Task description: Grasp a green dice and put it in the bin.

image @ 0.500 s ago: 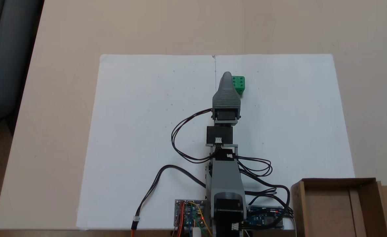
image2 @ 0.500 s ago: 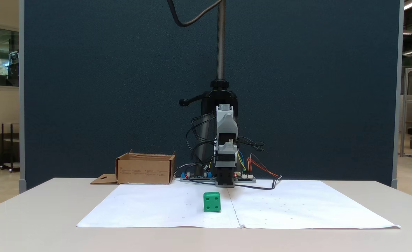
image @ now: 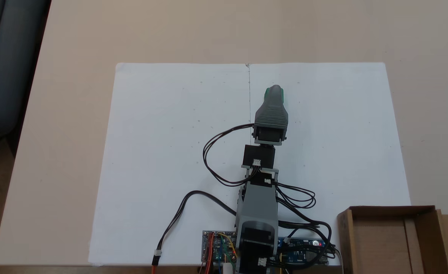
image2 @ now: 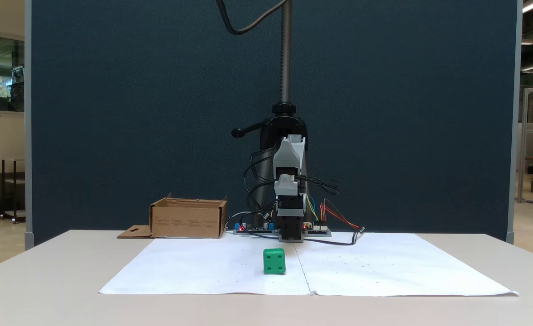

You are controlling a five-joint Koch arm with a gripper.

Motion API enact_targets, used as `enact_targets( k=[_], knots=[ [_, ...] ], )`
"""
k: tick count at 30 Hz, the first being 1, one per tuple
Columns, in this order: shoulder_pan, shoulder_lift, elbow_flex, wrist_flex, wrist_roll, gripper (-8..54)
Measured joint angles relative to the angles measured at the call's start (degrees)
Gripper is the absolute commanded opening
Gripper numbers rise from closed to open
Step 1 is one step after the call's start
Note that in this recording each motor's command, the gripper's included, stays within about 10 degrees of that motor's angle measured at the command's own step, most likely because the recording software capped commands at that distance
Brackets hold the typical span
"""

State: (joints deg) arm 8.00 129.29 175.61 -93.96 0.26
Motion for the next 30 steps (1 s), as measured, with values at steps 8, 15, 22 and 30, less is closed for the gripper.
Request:
enact_targets(
  k=[8,15,22,30],
  knots=[
    [0.00,0.00,0.00,0.00,0.00,44.7],
    [-1.49,0.00,0.00,0.00,0.53,44.7],
    [-1.49,0.00,0.00,0.00,0.97,44.1],
    [-1.05,0.00,0.00,0.00,1.32,44.5]
  ],
)
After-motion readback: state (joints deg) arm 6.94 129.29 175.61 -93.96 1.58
